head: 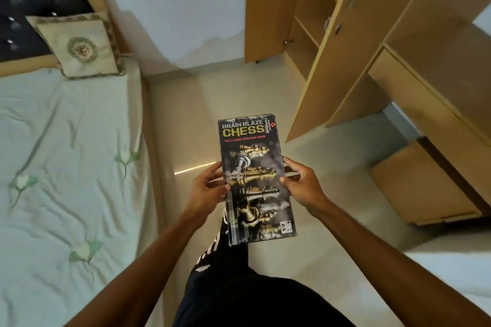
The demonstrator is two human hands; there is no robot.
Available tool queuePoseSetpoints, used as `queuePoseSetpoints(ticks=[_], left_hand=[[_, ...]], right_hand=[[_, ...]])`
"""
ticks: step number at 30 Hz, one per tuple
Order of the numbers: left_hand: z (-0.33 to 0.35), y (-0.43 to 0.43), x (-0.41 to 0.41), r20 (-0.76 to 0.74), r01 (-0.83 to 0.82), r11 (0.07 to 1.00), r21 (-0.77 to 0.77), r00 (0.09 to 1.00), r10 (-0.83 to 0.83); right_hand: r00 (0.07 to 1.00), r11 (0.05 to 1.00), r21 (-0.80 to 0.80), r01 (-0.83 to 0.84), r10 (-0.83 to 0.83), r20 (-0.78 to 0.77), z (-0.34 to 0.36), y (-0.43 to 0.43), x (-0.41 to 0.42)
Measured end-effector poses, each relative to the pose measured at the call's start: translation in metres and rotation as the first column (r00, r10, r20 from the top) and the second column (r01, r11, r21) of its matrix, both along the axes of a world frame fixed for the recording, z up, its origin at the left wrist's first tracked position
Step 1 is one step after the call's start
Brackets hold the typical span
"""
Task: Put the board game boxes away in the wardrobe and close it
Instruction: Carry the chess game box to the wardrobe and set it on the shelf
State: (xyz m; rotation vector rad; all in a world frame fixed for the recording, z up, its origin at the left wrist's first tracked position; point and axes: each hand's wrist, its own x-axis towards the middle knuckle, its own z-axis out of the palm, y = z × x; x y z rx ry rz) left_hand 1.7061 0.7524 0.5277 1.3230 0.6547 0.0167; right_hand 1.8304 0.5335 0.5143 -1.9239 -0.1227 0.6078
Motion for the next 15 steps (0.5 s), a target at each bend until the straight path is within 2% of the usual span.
queuePoseSetpoints(ticks=[8,15], left_hand=[[0.006,0.141,0.215,-0.044,0.027,1.000,-0.007,0.999,-0.027],[0.020,0.234,0.383,-0.036,0.068,0.998,0.003,0.997,-0.067]], right_hand=[[1.000,1.000,0.012,0.015,-0.016,0.013,0.007,0.140,0.209],[0.996,0.997,0.021,0.072,-0.073,0.051,0.018,0.230,0.365]])
